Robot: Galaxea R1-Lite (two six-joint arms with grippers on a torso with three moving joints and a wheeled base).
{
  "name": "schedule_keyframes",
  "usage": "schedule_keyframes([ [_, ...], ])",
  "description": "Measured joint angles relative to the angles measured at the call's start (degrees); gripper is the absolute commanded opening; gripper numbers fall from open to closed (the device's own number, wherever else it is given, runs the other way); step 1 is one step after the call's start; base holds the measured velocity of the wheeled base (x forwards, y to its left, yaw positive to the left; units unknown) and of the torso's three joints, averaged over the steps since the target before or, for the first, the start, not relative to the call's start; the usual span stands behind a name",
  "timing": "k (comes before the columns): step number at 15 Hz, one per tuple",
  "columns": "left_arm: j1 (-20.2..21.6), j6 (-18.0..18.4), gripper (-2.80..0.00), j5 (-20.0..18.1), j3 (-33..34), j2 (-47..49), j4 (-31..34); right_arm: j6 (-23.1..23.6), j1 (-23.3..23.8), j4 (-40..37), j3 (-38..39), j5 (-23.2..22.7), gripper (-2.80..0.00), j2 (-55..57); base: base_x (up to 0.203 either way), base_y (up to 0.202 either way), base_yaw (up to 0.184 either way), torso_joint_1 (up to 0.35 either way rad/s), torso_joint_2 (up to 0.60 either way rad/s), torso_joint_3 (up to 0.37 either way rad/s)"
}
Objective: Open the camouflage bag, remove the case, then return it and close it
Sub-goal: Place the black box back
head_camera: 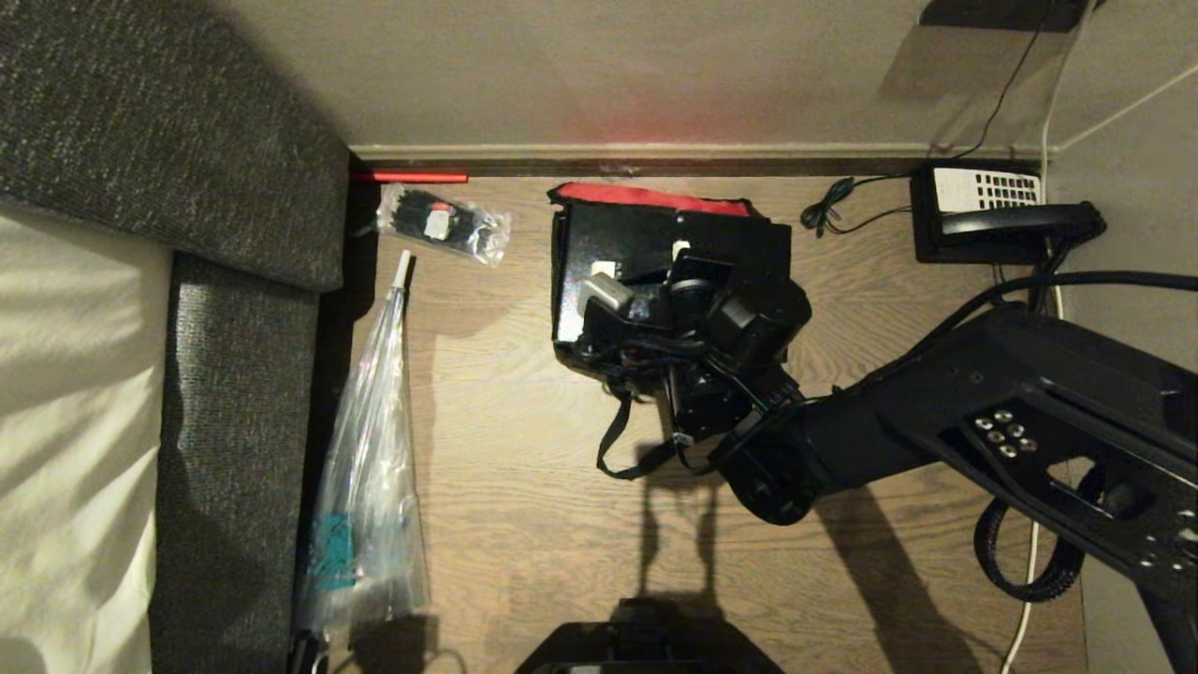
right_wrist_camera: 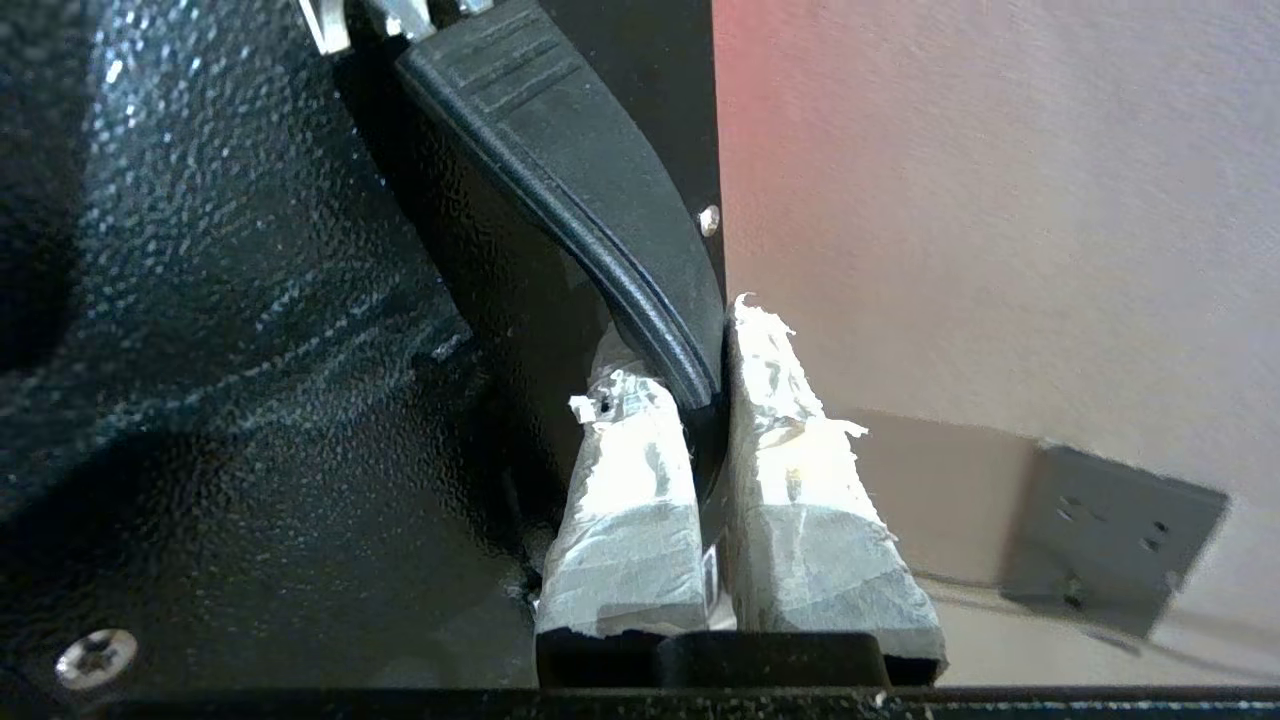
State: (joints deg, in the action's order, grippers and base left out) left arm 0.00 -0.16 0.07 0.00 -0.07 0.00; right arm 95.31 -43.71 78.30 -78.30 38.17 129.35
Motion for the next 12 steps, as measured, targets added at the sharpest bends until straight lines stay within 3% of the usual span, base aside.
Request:
schedule_keyframes([
  [12,0.0,0.0,-2.8,0.0,0.0,0.0,0.0,-1.4,1.7,0.2,-6.2,0.0,-2.8,7.7,0.0,0.0,0.0,0.0,0.0,0.0],
])
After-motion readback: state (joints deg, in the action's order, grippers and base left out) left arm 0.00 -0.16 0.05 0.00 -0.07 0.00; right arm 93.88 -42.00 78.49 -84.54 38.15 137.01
